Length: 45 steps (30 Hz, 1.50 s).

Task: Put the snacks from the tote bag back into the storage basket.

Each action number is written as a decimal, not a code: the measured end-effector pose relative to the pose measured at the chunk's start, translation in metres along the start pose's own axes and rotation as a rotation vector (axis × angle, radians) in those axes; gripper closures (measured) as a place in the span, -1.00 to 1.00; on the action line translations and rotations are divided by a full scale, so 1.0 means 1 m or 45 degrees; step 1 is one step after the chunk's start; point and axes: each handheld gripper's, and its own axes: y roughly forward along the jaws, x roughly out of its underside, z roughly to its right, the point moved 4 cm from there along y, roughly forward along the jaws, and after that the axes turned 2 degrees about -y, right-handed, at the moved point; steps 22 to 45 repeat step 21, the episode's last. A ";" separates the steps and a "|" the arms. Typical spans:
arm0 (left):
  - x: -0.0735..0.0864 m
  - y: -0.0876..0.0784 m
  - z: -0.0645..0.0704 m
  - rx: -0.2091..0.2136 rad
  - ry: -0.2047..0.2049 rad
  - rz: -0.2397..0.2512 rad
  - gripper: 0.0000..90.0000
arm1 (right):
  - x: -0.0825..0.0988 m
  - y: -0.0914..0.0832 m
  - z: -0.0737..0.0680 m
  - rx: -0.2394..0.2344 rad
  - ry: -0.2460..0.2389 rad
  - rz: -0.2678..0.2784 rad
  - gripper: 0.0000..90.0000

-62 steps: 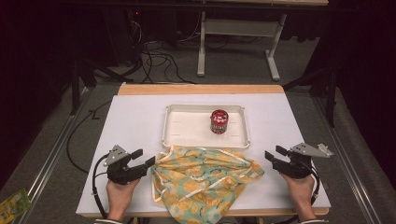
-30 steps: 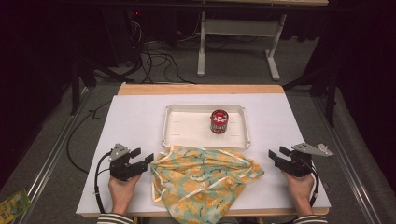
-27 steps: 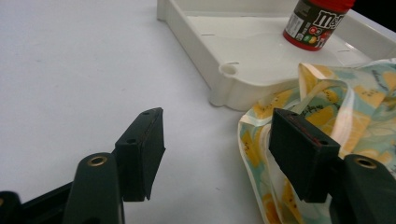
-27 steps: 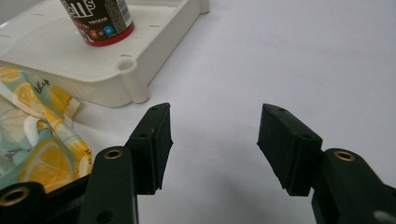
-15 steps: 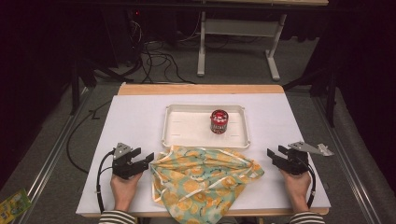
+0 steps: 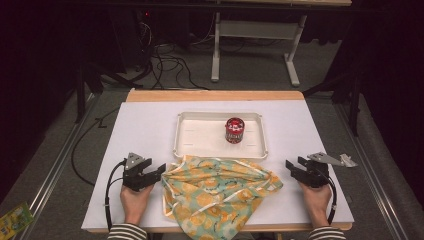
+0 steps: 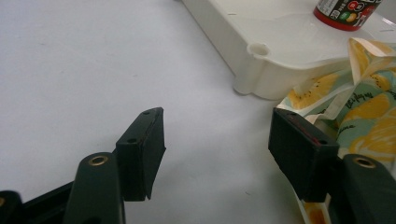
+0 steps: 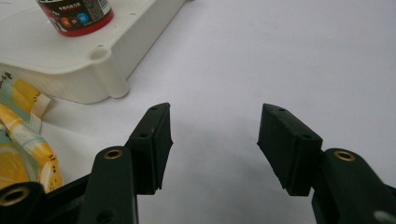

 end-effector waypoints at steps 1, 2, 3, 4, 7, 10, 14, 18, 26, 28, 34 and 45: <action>0.001 0.001 0.000 -0.005 -0.003 -0.006 -0.19 | 0.000 0.000 0.000 0.000 -0.002 -0.001 -0.01; 0.001 0.001 0.000 -0.005 0.000 -0.011 -0.19 | 0.000 0.000 0.000 0.001 0.000 0.000 -0.01; 0.001 0.001 0.000 -0.010 0.004 -0.009 -0.19 | 0.000 0.000 0.000 0.002 0.000 0.002 -0.01; 0.001 0.001 0.000 -0.013 0.009 -0.011 -0.19 | 0.001 0.000 0.000 0.003 -0.005 0.007 -0.01; 0.001 0.001 0.000 -0.018 0.009 -0.014 -0.19 | 0.001 0.000 0.001 0.003 0.007 0.012 -0.02; 0.002 0.001 0.000 -0.018 0.003 -0.013 -0.20 | 0.001 0.000 0.001 -0.001 0.014 0.013 -0.02; 0.002 0.001 0.001 -0.018 0.014 -0.010 -0.20 | 0.001 -0.001 0.000 0.005 0.011 0.017 -0.02; 0.002 0.001 0.001 -0.013 0.013 -0.010 -0.20 | 0.001 -0.001 0.000 0.004 0.008 0.018 -0.02; 0.002 0.001 0.001 -0.009 0.007 -0.007 -0.20 | 0.001 -0.001 0.000 0.003 0.006 0.019 -0.02; 0.002 0.001 0.001 -0.009 0.007 -0.007 -0.20 | 0.001 -0.001 0.000 0.003 0.006 0.019 -0.02; 0.002 0.001 0.001 -0.009 0.007 -0.007 -0.20 | 0.001 -0.001 0.000 0.003 0.006 0.019 -0.02; 0.002 0.001 0.001 -0.009 0.007 -0.007 -0.20 | 0.001 -0.001 0.000 0.003 0.006 0.019 -0.02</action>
